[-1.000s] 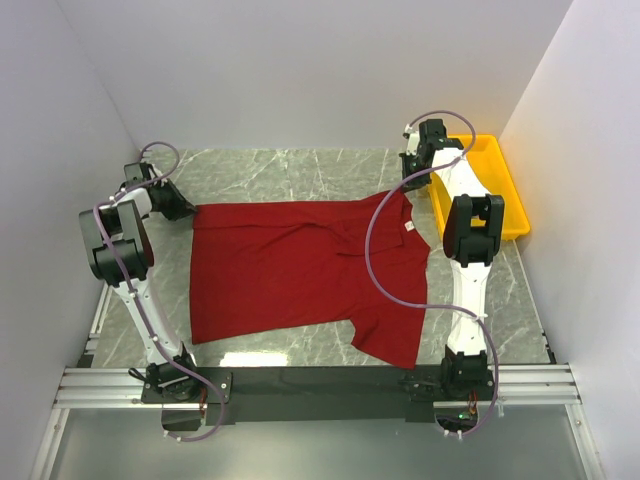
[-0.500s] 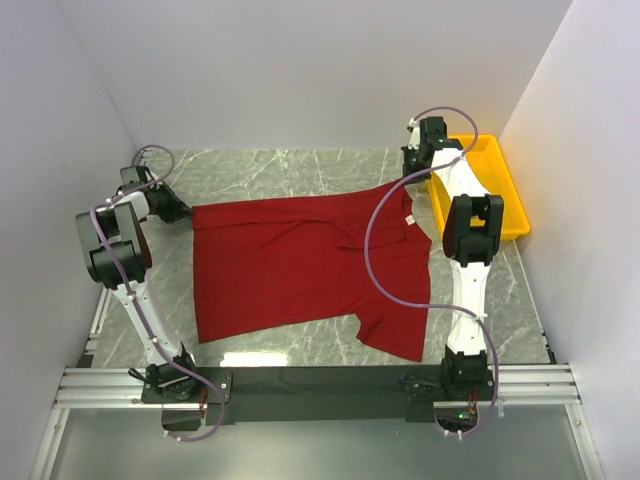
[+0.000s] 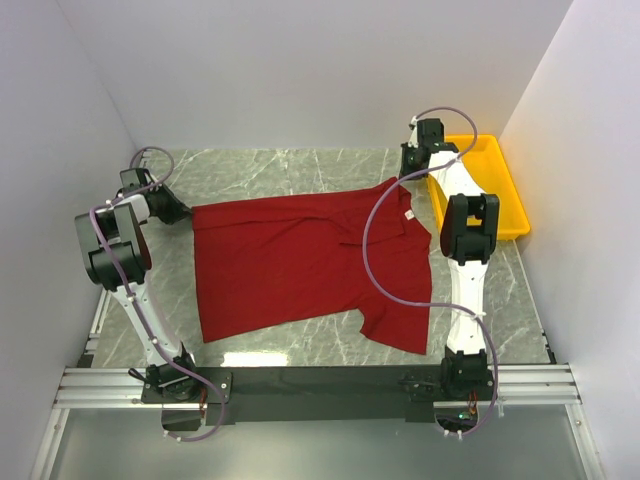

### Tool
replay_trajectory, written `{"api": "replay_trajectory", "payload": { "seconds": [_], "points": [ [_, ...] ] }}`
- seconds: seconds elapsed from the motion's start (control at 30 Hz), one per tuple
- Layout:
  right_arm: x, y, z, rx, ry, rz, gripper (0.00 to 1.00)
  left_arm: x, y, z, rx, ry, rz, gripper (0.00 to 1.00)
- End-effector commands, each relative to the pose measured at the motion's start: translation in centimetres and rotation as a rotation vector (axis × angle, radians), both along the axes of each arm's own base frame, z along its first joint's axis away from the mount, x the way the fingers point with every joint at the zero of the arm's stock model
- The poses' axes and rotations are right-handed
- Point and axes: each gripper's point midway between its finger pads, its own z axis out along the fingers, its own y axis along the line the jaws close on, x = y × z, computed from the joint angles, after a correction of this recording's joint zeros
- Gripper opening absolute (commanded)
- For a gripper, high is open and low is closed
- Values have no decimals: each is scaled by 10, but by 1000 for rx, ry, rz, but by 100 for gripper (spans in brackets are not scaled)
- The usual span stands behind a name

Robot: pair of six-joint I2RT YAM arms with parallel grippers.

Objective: Fold and stack the t-shirts

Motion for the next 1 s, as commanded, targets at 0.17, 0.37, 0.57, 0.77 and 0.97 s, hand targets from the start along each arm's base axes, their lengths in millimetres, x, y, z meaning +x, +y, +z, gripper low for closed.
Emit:
{"api": "replay_trajectory", "payload": {
  "seconds": [0.17, 0.37, 0.57, 0.77, 0.97],
  "points": [
    [20, -9, 34, -71, -120, 12, 33, 5, 6, 33, 18, -81, 15, 1],
    [9, 13, 54, -43, -153, 223, 39, 10, 6, 56, 19, -143, 19, 12],
    [-3, 24, 37, -20, -92, 343, 45, 12, 7, 79, 17, -188, 11, 15],
    [-7, 27, 22, -18, -51, 359, 38, 9, 9, 81, 14, -195, 11, 16],
    [-2, 27, 11, -32, -33, 319, 17, 4, 7, 79, 4, -190, 4, 17]
  ]
}}
